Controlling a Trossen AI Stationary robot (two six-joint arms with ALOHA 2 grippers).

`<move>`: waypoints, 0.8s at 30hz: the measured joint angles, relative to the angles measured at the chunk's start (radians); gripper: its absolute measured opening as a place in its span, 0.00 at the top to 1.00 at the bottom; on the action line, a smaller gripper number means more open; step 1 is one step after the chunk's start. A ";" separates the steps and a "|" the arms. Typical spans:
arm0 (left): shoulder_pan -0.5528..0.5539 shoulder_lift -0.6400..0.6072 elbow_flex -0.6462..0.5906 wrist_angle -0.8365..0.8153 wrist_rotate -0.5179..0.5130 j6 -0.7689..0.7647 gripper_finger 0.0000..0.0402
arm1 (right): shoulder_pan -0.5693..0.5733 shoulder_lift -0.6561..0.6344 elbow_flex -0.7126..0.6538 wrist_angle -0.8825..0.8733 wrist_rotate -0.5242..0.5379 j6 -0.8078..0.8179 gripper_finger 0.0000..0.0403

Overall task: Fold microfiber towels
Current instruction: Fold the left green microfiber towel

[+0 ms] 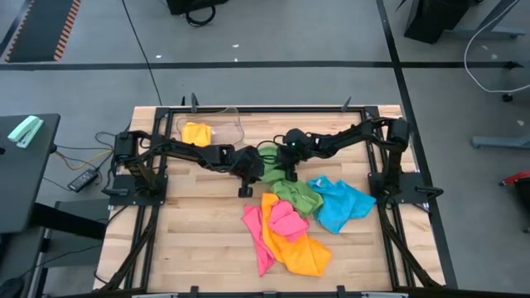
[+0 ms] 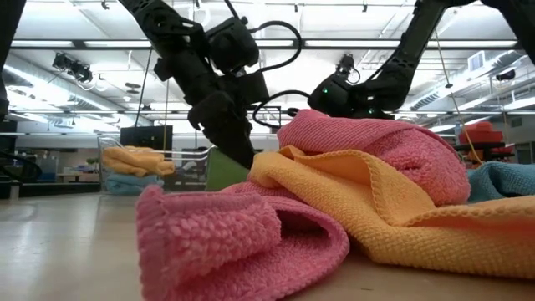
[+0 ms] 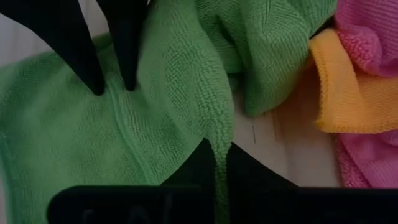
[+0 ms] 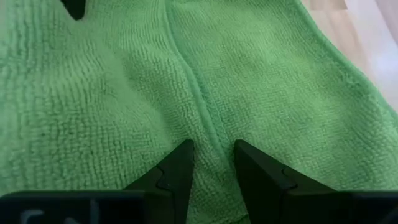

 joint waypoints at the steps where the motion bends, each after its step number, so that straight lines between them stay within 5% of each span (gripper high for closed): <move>1: 0.000 0.000 0.000 0.000 0.000 -0.001 0.95 | 0.003 0.000 0.001 -0.002 -0.004 0.002 0.68; 12: 0.004 -0.007 0.000 -0.011 -0.002 -0.006 0.95 | 0.002 -0.211 -0.007 -0.127 0.002 0.012 0.68; 24: 0.076 -0.026 0.002 -0.011 0.091 0.000 0.91 | -0.044 -0.201 -0.008 -0.071 0.090 -0.088 0.68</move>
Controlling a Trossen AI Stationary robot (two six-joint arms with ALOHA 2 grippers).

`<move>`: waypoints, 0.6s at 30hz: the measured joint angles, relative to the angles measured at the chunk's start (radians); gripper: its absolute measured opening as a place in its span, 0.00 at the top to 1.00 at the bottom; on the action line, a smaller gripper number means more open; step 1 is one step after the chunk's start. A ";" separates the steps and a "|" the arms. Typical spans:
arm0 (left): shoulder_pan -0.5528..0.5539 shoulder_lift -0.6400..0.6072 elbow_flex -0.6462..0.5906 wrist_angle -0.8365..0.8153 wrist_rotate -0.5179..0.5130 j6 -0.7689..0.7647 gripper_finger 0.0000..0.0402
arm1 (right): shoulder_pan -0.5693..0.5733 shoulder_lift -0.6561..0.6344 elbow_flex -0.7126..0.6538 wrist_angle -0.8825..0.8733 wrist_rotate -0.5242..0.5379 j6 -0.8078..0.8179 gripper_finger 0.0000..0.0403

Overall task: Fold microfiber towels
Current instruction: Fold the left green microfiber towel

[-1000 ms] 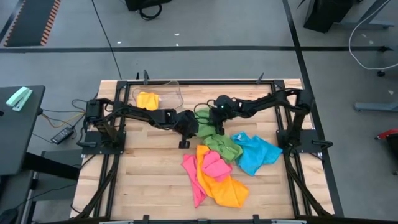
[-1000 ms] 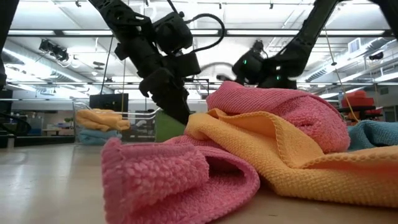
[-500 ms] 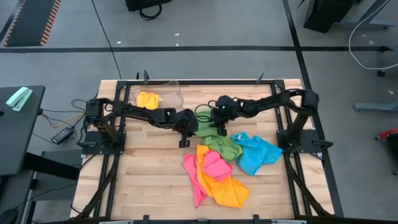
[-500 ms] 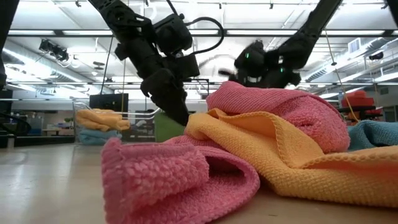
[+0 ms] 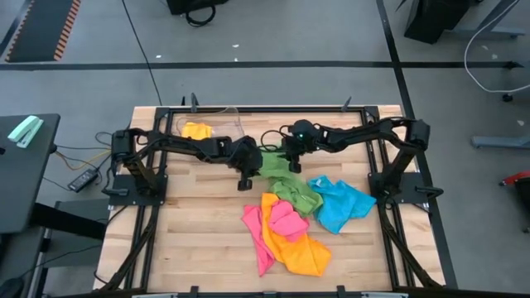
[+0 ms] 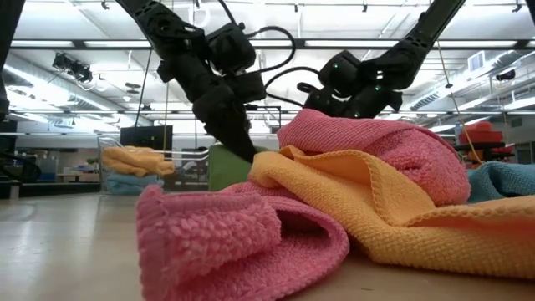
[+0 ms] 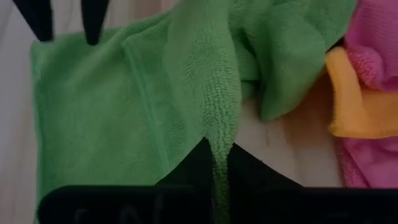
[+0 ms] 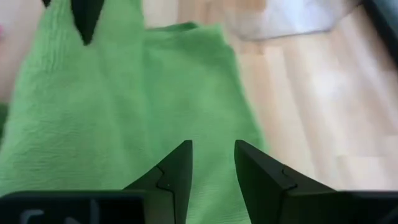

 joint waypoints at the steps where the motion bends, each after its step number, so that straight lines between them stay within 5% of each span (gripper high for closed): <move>1: 0.006 0.000 0.000 -0.003 0.002 0.000 0.92 | -0.008 0.000 0.000 0.010 0.010 -0.009 0.68; 10: 0.029 0.000 0.000 -0.001 0.007 0.008 0.92 | -0.094 0.075 0.013 0.124 0.082 0.126 0.68; 18: 0.032 0.001 0.000 0.008 0.007 0.009 0.93 | -0.080 0.212 0.165 -0.053 0.100 0.237 0.72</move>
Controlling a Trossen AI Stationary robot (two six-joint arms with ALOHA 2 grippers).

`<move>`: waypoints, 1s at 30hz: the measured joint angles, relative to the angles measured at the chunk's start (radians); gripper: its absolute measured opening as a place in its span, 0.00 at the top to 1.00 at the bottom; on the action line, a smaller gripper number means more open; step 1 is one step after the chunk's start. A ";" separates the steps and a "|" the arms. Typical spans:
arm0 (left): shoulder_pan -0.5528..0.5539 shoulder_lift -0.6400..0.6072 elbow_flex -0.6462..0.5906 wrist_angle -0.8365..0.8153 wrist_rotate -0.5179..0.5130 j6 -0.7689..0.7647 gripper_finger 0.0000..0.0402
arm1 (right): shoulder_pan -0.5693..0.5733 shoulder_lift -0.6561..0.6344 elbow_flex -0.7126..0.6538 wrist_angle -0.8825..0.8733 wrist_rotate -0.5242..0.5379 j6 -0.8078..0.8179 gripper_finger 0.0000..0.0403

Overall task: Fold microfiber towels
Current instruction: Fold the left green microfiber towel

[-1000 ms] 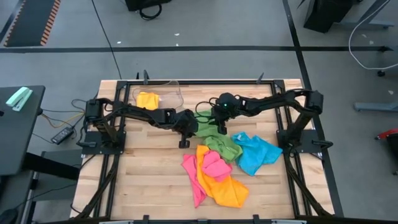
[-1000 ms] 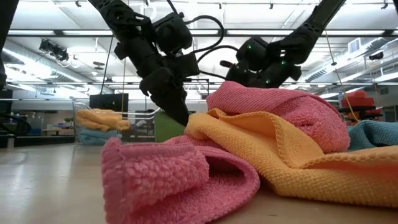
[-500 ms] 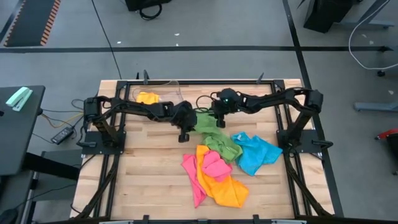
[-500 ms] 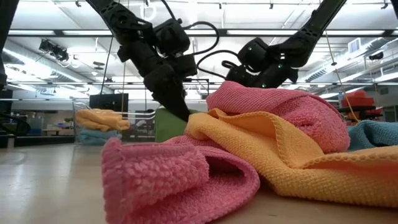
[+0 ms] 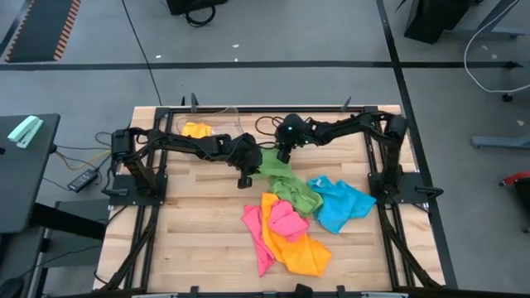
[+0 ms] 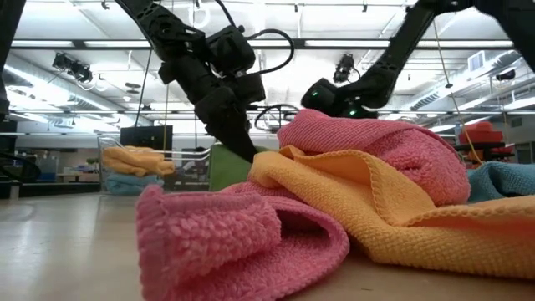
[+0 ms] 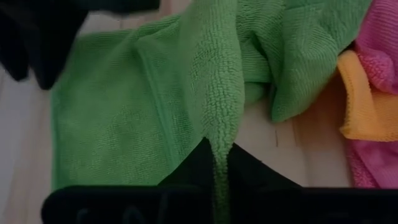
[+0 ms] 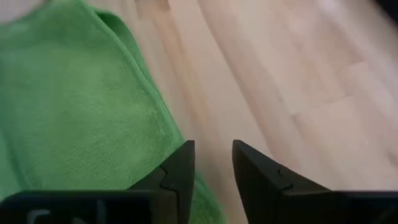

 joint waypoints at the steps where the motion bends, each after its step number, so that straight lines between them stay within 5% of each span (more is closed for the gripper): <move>1: 0.003 0.000 0.000 0.000 0.000 0.000 0.94 | 0.003 0.015 0.020 -0.041 0.001 -0.005 0.73; 13: 0.077 0.000 -0.001 -0.008 -0.002 -0.035 0.92 | 0.009 0.021 0.090 -0.218 -0.071 -0.089 0.82; 30: 0.126 0.087 -0.002 0.047 -0.072 -0.007 0.88 | 0.008 0.021 0.090 -0.226 -0.088 -0.142 0.83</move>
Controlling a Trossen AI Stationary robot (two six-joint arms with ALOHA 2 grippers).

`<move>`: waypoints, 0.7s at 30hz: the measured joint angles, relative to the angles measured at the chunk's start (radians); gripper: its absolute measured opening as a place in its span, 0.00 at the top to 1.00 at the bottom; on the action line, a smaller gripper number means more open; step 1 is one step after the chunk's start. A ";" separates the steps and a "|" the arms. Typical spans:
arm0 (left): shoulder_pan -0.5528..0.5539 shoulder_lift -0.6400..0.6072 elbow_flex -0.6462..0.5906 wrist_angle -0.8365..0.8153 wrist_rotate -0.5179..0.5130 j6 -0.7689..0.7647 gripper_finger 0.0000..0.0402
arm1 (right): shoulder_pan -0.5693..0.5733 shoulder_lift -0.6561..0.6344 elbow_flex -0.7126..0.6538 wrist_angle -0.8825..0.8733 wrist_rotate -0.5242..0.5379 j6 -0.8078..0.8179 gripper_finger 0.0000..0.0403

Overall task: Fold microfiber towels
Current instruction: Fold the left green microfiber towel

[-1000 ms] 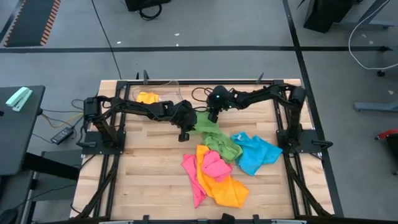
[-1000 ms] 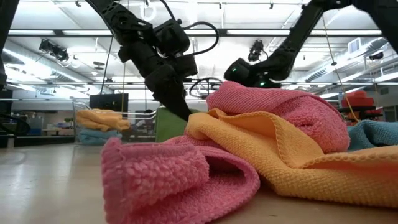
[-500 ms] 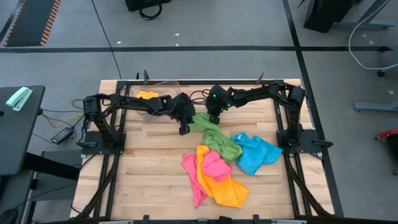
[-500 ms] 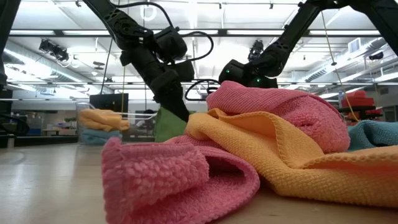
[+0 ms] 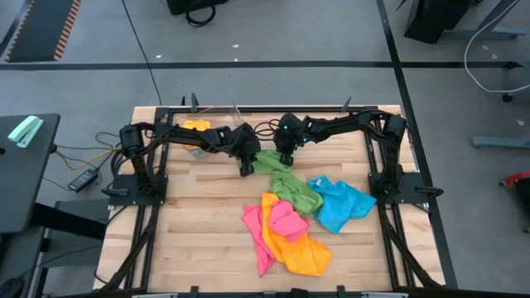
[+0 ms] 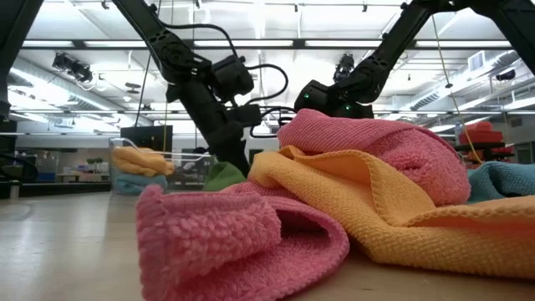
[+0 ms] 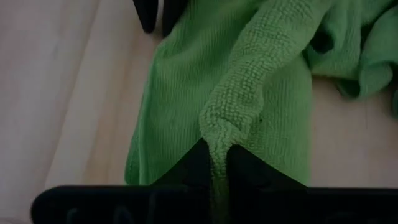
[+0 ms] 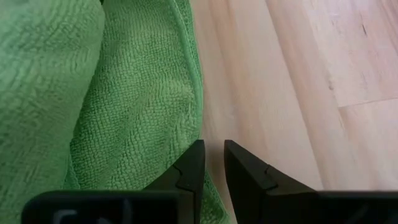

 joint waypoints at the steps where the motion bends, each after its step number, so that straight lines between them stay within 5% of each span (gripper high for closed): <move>1: 0.000 0.000 0.000 0.011 -0.004 0.005 0.88 | 0.000 0.000 0.000 0.000 0.000 0.000 0.83; 11: 0.000 -0.002 0.000 0.028 -0.091 0.081 0.82 | 0.000 0.000 0.000 0.001 0.000 0.002 0.83; 21: 0.000 -0.004 0.000 0.028 -0.101 0.109 0.57 | 0.000 0.000 -0.001 0.001 0.000 0.012 0.83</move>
